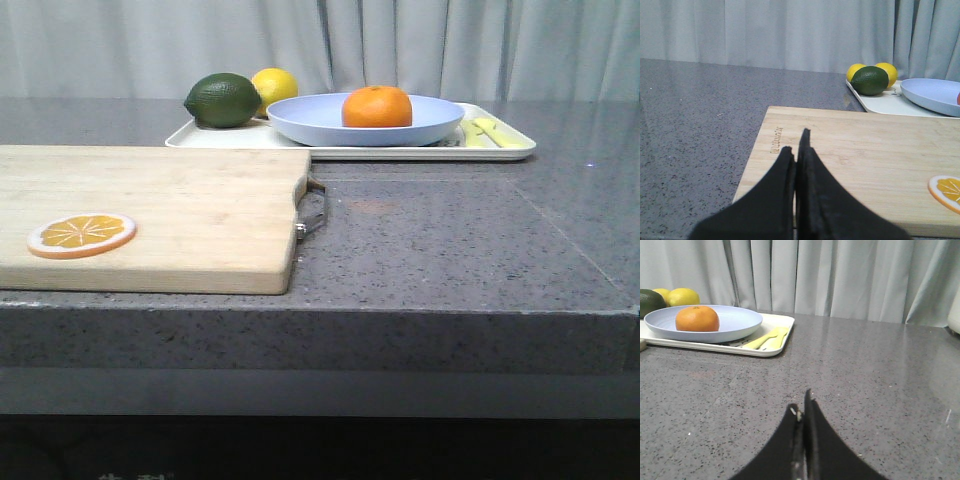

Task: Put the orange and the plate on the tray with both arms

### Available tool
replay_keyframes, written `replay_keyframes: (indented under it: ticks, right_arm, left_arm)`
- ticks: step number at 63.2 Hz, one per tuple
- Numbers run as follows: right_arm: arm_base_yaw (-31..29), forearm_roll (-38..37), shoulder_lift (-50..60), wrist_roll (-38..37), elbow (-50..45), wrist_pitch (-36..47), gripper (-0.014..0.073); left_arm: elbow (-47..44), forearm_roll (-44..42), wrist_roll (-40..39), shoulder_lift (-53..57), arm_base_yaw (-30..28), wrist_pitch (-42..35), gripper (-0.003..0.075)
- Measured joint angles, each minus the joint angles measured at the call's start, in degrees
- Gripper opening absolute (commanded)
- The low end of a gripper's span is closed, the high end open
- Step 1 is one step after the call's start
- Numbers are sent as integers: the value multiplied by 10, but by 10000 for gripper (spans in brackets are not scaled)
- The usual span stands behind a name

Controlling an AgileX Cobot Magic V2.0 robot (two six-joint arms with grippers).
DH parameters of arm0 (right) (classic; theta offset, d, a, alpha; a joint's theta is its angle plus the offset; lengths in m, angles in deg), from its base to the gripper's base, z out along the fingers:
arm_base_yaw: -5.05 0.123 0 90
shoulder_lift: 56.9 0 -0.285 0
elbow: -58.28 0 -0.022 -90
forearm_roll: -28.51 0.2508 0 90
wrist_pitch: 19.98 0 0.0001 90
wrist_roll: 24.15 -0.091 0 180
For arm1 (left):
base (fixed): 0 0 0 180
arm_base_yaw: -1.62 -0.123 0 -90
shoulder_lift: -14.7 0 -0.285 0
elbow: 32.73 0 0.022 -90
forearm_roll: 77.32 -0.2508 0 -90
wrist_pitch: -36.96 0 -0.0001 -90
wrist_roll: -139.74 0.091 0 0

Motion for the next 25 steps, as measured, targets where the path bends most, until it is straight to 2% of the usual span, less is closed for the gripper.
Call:
replay_keyframes:
  ticks: [25]
  right_arm:
    - [-17, 0, 0, 0, 0, 0, -68]
  left_arm:
    - [0, 0, 0, 0, 0, 0, -17]
